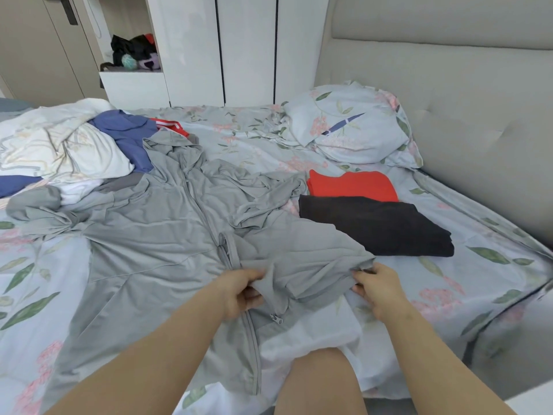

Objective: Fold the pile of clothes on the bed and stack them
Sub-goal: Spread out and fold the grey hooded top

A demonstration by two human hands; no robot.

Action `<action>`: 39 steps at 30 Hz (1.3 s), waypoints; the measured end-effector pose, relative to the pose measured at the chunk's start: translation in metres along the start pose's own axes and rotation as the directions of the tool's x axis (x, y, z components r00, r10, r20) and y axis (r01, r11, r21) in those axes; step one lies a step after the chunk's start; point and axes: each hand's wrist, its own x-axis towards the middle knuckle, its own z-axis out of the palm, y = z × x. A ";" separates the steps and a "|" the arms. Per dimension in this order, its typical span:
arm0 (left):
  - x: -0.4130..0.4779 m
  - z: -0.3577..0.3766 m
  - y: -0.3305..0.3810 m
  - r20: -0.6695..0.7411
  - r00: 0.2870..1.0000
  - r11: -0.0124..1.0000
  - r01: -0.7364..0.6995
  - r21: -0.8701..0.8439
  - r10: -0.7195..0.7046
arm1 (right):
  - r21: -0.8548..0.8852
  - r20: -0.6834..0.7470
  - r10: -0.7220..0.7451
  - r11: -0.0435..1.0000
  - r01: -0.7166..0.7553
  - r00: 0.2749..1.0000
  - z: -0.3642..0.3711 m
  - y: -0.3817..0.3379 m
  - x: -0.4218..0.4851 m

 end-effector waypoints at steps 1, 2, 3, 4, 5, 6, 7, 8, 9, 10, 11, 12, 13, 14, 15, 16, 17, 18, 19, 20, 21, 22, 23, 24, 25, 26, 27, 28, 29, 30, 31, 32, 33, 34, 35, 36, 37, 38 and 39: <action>0.000 -0.001 -0.002 0.020 1.000 0.999 0.010 0.040 -0.011 | -0.013 -0.018 -0.039 0.999 0.039 0.999 -0.005 -0.003 0.001; -0.002 -0.002 -0.001 0.043 0.999 0.999 0.006 0.040 -0.008 | -0.010 -0.025 -0.090 0.996 0.090 0.996 -0.011 -0.008 0.000; -0.004 -0.004 0.003 0.050 0.999 1.000 -0.018 0.007 0.018 | -0.003 -0.033 -0.152 0.988 0.152 0.988 -0.018 -0.015 -0.001; -0.005 -0.006 0.010 0.044 0.997 0.997 -0.053 -0.053 0.056 | 0.020 -0.045 -0.217 0.976 0.218 0.975 -0.026 -0.023 -0.002; -0.005 -0.008 0.019 0.019 0.995 0.988 -0.097 -0.123 0.100 | 0.039 -0.077 -0.274 0.960 0.277 0.959 -0.034 -0.030 -0.003; -0.005 -0.011 0.026 -0.006 0.992 0.976 -0.128 -0.176 0.129 | 0.053 -0.122 -0.311 0.946 0.319 0.942 -0.041 -0.035 -0.004; -0.004 -0.015 0.029 -0.025 0.989 0.971 -0.145 -0.192 0.143 | 0.027 -0.166 -0.324 0.943 0.332 0.932 -0.047 -0.035 -0.003; -0.005 -0.018 0.027 -0.032 0.990 0.978 -0.141 -0.156 0.138 | -0.036 -0.198 -0.309 0.951 0.308 0.930 -0.051 -0.030 -0.004; -0.005 -0.021 0.021 -0.028 0.993 0.990 -0.118 -0.077 0.116 | -0.128 -0.211 -0.276 0.959 0.253 0.938 -0.053 -0.022 -0.004; -0.004 -0.023 0.012 -0.024 0.995 0.996 -0.093 0.013 0.094 | -0.226 -0.203 -0.227 0.957 0.180 0.953 -0.052 -0.011 -0.005; -0.004 -0.025 0.002 -0.021 0.996 0.992 -0.081 0.097 0.083 | -0.316 -0.193 -0.184 0.942 0.116 0.964 -0.051 -0.002 -0.006; -0.002 -0.025 -0.005 -0.027 0.995 0.983 -0.089 0.159 0.095 | -0.384 -0.201 -0.175 0.919 0.087 0.964 -0.048 0.004 -0.008; -0.001 -0.025 -0.009 -0.030 0.993 0.975 -0.109 0.192 0.117 | -0.424 -0.225 -0.205 0.901 0.094 0.953 -0.044 0.006 -0.011; 0.000 -0.024 -0.010 -0.024 0.991 0.974 -0.124 0.190 0.131 | -0.440 -0.258 -0.263 0.889 0.129 0.930 -0.040 0.003 -0.016; 0.001 -0.023 -0.009 -0.009 0.992 0.979 -0.121 0.164 0.125 | -0.431 -0.285 -0.312 0.886 0.170 0.906 -0.034 -0.001 -0.022; 0.001 -0.022 -0.008 0.011 0.994 0.985 -0.107 0.137 0.106 | -0.409 -0.284 -0.337 0.889 0.204 0.898 -0.030 -0.004 -0.027; 0.001 -0.020 -0.008 0.024 0.996 0.990 -0.085 0.114 0.083 | -0.396 -0.241 -0.333 0.891 0.221 0.912 -0.024 -0.005 -0.031; 0.000 -0.018 -0.008 0.031 0.997 0.993 -0.067 0.096 0.065 | -0.401 -0.145 -0.305 0.888 0.226 0.941 -0.017 -0.006 -0.036; -0.001 -0.017 -0.007 0.033 0.998 0.996 -0.052 0.076 0.050 | -0.417 -0.013 -0.272 0.876 0.242 0.962 -0.010 -0.006 -0.043; -0.001 -0.016 -0.006 0.033 0.999 0.998 -0.041 0.042 0.040 | -0.445 0.133 -0.255 0.848 0.288 0.958 -0.003 -0.003 -0.048; 0.000 -0.015 -0.005 0.039 0.999 0.999 -0.033 -0.010 0.034 | -0.494 0.260 -0.255 0.794 0.355 0.931 0.001 0.002 -0.051; -0.001 -0.015 -0.003 0.044 0.999 0.997 -0.025 -0.073 0.029 | -0.567 0.351 -0.253 0.709 0.419 0.902 0.005 0.007 -0.052; -0.003 -0.014 -0.001 0.051 0.998 0.991 -0.019 -0.133 0.026 | -0.635 0.403 -0.256 0.613 0.470 0.879 0.008 0.011 -0.050; -0.005 -0.014 0.001 0.057 0.998 0.986 -0.019 -0.168 0.029 | -0.691 0.413 -0.280 0.524 0.498 0.867 0.008 0.013 -0.048; -0.007 -0.014 0.002 0.064 0.997 0.985 -0.022 -0.171 0.033 | -0.719 0.407 -0.317 0.468 0.514 0.857 0.008 0.014 -0.045; -0.011 -0.014 0.002 0.070 0.997 0.989 -0.028 -0.146 0.039 | -0.719 0.400 -0.361 0.447 0.532 0.843 0.007 0.012 -0.044; -0.014 -0.014 0.004 0.073 0.997 0.993 -0.031 -0.115 0.040 | -0.684 0.392 -0.407 0.470 0.557 0.825 0.006 0.009 -0.042; -0.016 -0.016 0.005 0.078 0.996 0.995 -0.033 -0.098 0.041 | -0.603 0.366 -0.424 0.570 0.558 0.828 0.002 0.001 -0.042; -0.018 -0.018 0.007 0.086 0.996 0.995 -0.031 -0.090 0.038 | -0.482 0.339 -0.407 0.699 0.528 0.849 -0.003 -0.009 -0.044; -0.018 -0.020 0.009 0.086 0.996 0.997 -0.026 -0.077 0.032 | -0.375 0.339 -0.355 0.799 0.471 0.871 -0.008 -0.020 -0.047; -0.018 -0.023 0.009 0.080 0.997 0.999 -0.020 -0.042 0.023 | -0.321 0.379 -0.297 0.846 0.426 0.876 -0.012 -0.028 -0.050; -0.018 -0.025 0.007 0.063 0.998 1.000 -0.017 0.023 0.015 | -0.367 0.446 -0.223 0.838 0.404 0.867 -0.016 -0.034 -0.050; -0.018 -0.026 0.004 0.036 0.999 0.993 -0.014 0.118 0.010 | -0.474 0.500 -0.121 0.790 0.388 0.858 -0.018 -0.036 -0.049; -0.018 -0.026 0.000 0.014 1.000 0.977 -0.011 0.213 0.008 | -0.583 0.533 -0.014 0.719 0.378 0.846 -0.018 -0.036 -0.050; -0.017 -0.025 -0.002 -0.010 1.000 0.959 -0.015 0.282 0.019 | -0.661 0.531 0.058 0.653 0.370 0.846 -0.016 -0.034 -0.049; -0.015 -0.024 -0.003 -0.036 0.998 0.947 -0.036 0.319 0.051 | -0.698 0.507 0.071 0.618 0.361 0.859 -0.012 -0.032 -0.049; -0.012 -0.023 -0.002 -0.074 0.992 0.939 -0.071 0.336 0.101 | -0.706 0.464 0.019 0.611 0.357 0.886 -0.008 -0.031 -0.047; -0.007 -0.024 0.001 -0.123 0.979 0.933 -0.110 0.342 0.161 | -0.703 0.427 -0.069 0.602 0.379 0.902 -0.003 -0.032 -0.045; -0.003 -0.023 0.005 -0.178 0.960 0.929 -0.146 0.341 0.216 | -0.694 0.404 -0.146 0.595 0.406 0.903 0.003 -0.033 -0.044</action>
